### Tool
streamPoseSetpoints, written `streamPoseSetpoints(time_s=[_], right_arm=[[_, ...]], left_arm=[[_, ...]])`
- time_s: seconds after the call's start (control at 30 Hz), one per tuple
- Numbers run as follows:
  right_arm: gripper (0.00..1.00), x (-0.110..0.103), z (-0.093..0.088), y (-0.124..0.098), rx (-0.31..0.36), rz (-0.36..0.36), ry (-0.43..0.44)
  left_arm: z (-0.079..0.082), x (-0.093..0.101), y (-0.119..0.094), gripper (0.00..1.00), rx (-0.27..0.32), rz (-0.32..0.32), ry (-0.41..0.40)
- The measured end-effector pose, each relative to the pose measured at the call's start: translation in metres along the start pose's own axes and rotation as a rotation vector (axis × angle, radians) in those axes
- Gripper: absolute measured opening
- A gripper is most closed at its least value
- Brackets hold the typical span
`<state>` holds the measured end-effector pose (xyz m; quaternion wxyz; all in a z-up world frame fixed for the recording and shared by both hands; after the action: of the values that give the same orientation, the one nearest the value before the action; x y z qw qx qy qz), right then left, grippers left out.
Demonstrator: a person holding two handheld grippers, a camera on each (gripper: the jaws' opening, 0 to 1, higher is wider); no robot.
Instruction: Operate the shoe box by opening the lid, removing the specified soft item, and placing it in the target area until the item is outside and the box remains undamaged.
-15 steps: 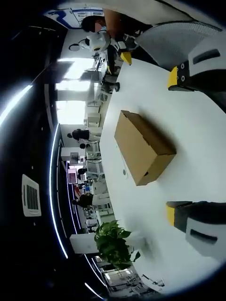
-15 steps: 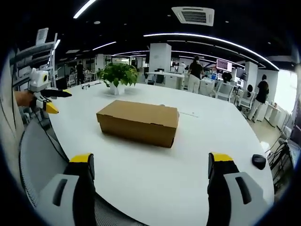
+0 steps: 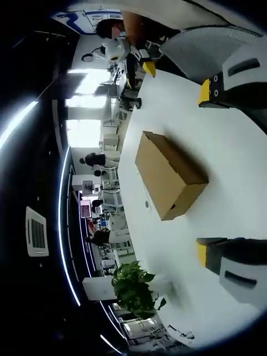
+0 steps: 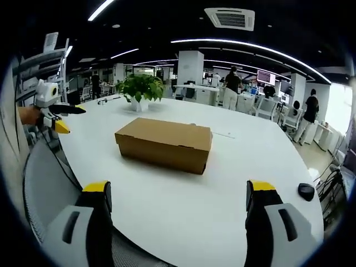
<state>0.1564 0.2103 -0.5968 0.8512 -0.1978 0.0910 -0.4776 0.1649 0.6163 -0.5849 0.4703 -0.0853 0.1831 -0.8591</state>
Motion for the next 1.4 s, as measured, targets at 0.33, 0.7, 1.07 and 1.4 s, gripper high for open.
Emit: streamPoseSetpoints(time_s=[0.33,0.7,1.07,1.4], right_arm=[[0.96,0.002,0.0,-0.001,-0.005,0.007,-0.007],[0.95,0.006,0.002,0.001,-0.01,0.023,-0.021],[0.94,0.018,0.008,0.011,-0.034,0.056,-0.062],[0.92,0.031,0.017,0.026,-0.042,0.093,-0.091]], left_arm=[[0.001,-0.001,0.0,0.98,0.003,0.01,-0.01],[0.0,-0.001,0.002,0.97,-0.004,0.017,-0.024],[0.002,0.003,0.013,0.97,-0.016,0.005,-0.029],[0.004,0.006,0.034,0.95,-0.033,-0.01,-0.021]])
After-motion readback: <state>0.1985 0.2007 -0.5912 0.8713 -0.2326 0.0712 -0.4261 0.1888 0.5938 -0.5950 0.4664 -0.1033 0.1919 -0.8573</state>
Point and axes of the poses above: the point that each gripper's makers call its tool centre point, and the gripper's own axes: y roughly forward along the fingers, x roughly to its right, z roughly out of its top, the point moved 9 cm from there along -y, roughly backward along the fingers, and after that the axes turned 3 degrees about z, right-handed, at the moved point
